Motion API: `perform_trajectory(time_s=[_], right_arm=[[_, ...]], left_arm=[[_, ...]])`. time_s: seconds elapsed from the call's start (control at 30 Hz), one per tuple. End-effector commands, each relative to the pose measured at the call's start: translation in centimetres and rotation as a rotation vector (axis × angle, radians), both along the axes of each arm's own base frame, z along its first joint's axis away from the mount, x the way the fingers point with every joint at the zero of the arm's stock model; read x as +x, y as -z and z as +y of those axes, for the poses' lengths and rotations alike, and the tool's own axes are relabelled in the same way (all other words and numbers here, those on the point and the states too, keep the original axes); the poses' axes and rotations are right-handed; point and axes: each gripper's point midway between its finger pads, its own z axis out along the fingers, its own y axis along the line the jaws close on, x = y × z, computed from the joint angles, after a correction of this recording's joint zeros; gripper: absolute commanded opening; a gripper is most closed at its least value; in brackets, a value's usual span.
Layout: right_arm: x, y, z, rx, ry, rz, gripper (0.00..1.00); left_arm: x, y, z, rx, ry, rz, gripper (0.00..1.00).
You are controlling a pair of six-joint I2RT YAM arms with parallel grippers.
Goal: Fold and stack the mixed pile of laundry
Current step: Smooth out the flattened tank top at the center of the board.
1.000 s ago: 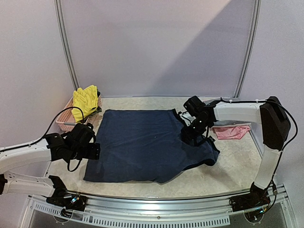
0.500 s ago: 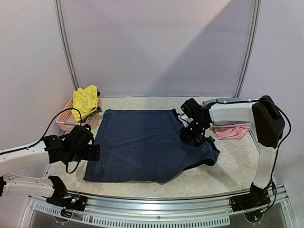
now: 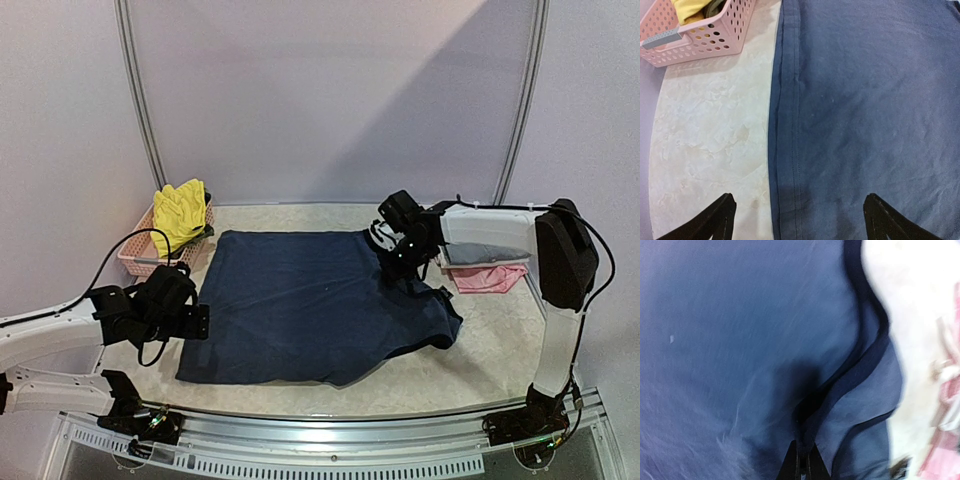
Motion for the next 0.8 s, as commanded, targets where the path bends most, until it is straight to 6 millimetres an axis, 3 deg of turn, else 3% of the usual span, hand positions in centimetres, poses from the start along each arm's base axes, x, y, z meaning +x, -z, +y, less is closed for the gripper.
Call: perform_trajectory(time_s=[0.0, 0.23, 0.43, 0.77], right_arm=[[3.6, -3.4, -2.7, -0.071, 0.098, -0.111, 0.00], [8.7, -5.8, -6.4, -0.105, 0.209, -0.177, 0.00], [12.6, -6.6, -9.9, -0.145, 0.297, -0.221, 0.00], [16.5, -5.6, -14.0, -0.170, 0.423, -0.242, 0.00]], left_arm=[[-0.4, 0.1, 0.2, 0.002, -0.003, -0.010, 0.91], [-0.4, 0.0, 0.4, 0.004, -0.007, -0.015, 0.91], [-0.4, -0.1, 0.4, -0.001, -0.008, -0.022, 0.91], [-0.2, -0.2, 1.3, 0.034, -0.054, -0.033, 0.90]])
